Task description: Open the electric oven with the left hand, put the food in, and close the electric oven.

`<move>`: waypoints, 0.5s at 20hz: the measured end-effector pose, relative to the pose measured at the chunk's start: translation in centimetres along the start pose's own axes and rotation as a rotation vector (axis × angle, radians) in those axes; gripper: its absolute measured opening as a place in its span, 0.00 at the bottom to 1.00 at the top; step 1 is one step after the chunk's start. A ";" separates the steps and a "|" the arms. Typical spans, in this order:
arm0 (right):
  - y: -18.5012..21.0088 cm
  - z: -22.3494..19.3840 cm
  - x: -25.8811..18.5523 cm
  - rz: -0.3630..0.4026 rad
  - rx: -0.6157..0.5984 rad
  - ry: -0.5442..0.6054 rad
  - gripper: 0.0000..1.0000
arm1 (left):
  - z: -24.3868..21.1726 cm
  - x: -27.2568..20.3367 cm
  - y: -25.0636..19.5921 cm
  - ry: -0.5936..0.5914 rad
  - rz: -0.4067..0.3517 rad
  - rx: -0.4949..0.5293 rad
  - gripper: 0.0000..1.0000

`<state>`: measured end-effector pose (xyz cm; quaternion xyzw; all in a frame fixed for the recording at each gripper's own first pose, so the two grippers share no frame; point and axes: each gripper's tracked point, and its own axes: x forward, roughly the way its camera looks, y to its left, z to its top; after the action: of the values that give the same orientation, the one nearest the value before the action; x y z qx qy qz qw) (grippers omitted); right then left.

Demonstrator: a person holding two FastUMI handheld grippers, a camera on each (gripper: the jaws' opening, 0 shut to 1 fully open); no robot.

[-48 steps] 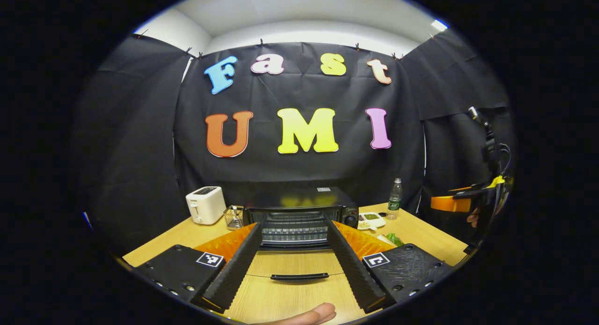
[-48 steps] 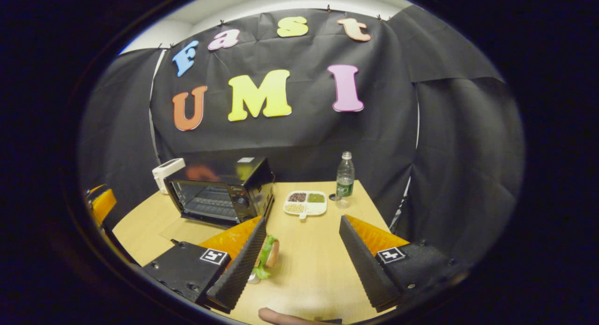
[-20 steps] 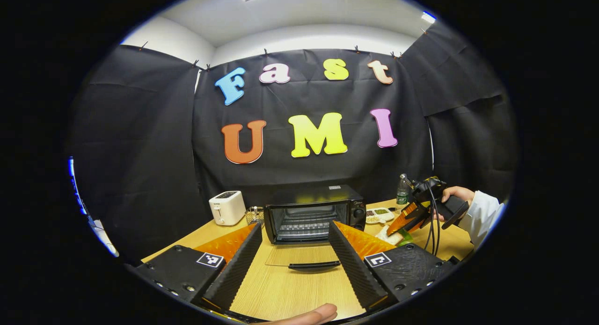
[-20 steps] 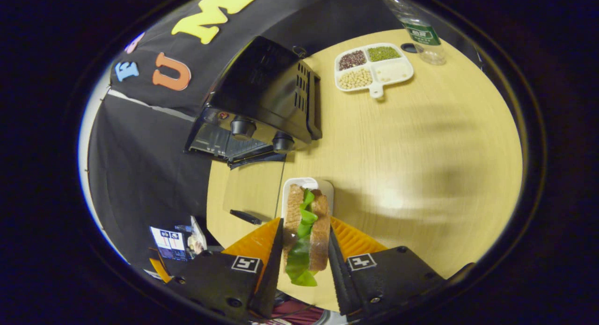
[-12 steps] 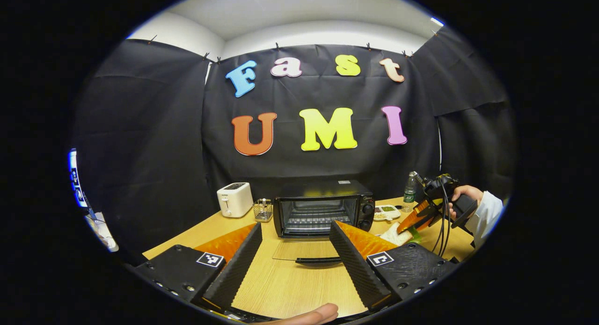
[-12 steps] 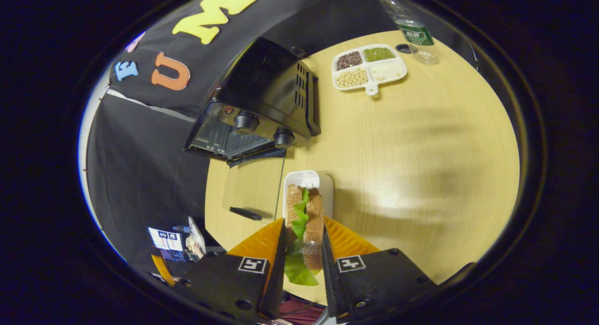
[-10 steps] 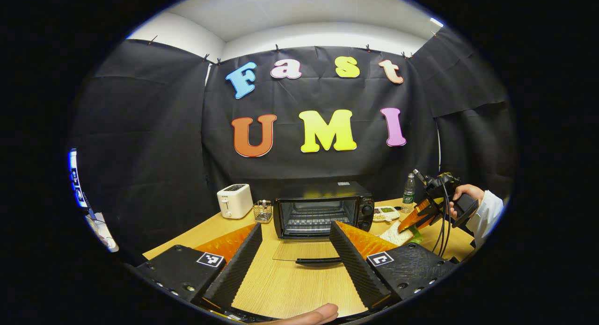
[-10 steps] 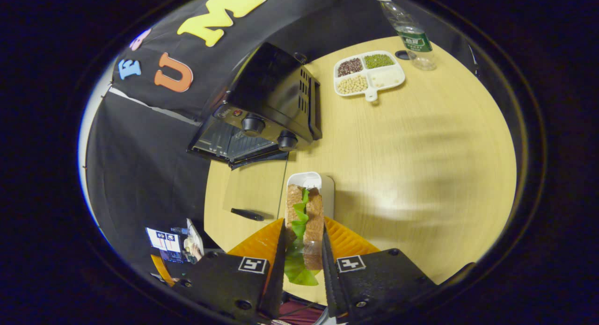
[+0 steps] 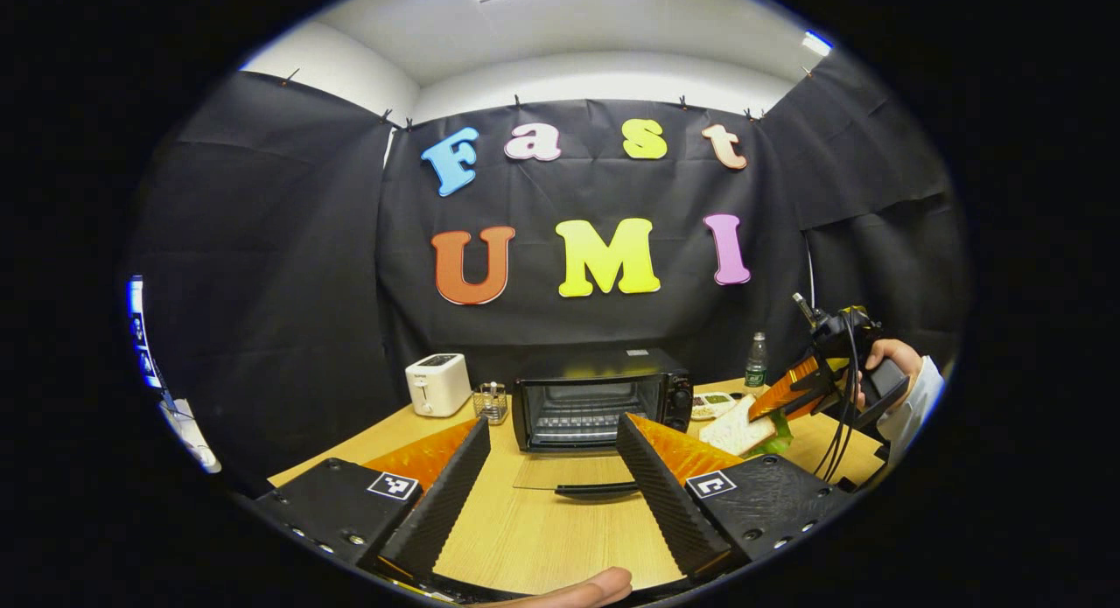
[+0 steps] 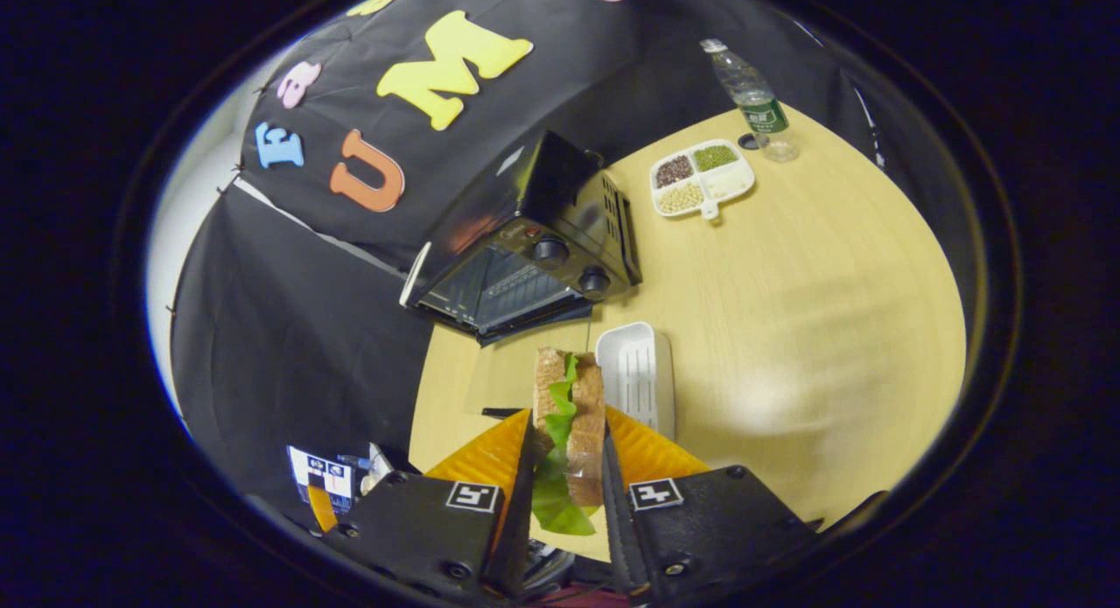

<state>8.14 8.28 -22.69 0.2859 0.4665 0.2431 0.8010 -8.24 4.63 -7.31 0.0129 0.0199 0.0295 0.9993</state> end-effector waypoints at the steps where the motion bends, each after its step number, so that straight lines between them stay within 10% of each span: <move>1: 0.9 -0.6 0.5 0.013 0.007 -0.021 0.38 | -0.1 -0.2 0.4 -0.001 0.005 -0.003 1.00; 10: 10.2 -2.5 8.9 0.196 0.174 -0.231 0.38 | -0.6 -0.5 4.7 -0.009 0.036 -0.019 0.95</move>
<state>8.66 22.07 -22.11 0.4244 0.3607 0.2442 0.7938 -9.08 9.26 -7.77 0.0036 0.0148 0.0474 0.9988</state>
